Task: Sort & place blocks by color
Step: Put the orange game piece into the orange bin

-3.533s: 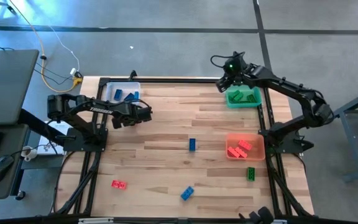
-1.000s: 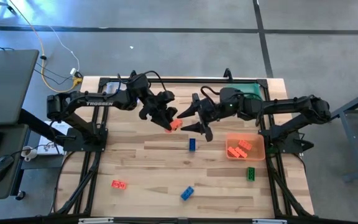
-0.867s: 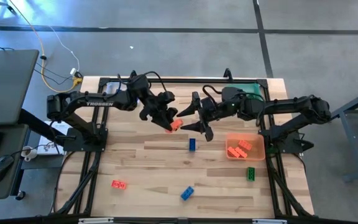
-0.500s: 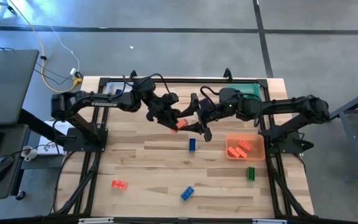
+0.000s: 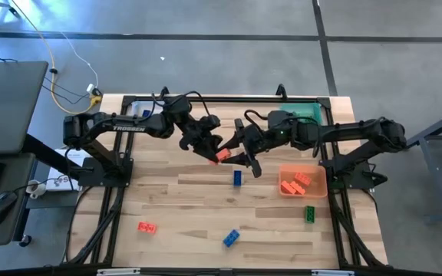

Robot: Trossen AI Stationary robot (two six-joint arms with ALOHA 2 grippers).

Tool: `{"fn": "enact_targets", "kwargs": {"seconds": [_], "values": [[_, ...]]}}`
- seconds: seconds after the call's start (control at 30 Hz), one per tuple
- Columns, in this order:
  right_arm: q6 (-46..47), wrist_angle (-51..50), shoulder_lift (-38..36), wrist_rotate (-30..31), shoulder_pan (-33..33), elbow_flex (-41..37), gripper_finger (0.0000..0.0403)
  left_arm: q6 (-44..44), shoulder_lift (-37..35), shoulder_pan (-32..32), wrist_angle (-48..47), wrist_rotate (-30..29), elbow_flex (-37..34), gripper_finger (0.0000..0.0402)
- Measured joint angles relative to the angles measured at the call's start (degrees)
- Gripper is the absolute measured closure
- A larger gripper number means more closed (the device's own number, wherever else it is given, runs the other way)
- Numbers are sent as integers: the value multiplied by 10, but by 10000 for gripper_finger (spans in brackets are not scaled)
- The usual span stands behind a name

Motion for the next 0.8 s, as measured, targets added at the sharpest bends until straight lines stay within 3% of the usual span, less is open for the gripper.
{"fn": "enact_targets", "kwargs": {"seconds": [0.17, 0.8], "values": [[-18, 3, 4, -29, 0, 0, 323, -5, 0, -2, 0, 6, -1, 289], [28, -23, 5, -17, 7, 1, 329, 27, -1, -16, -8, -17, -1, 223]]}}
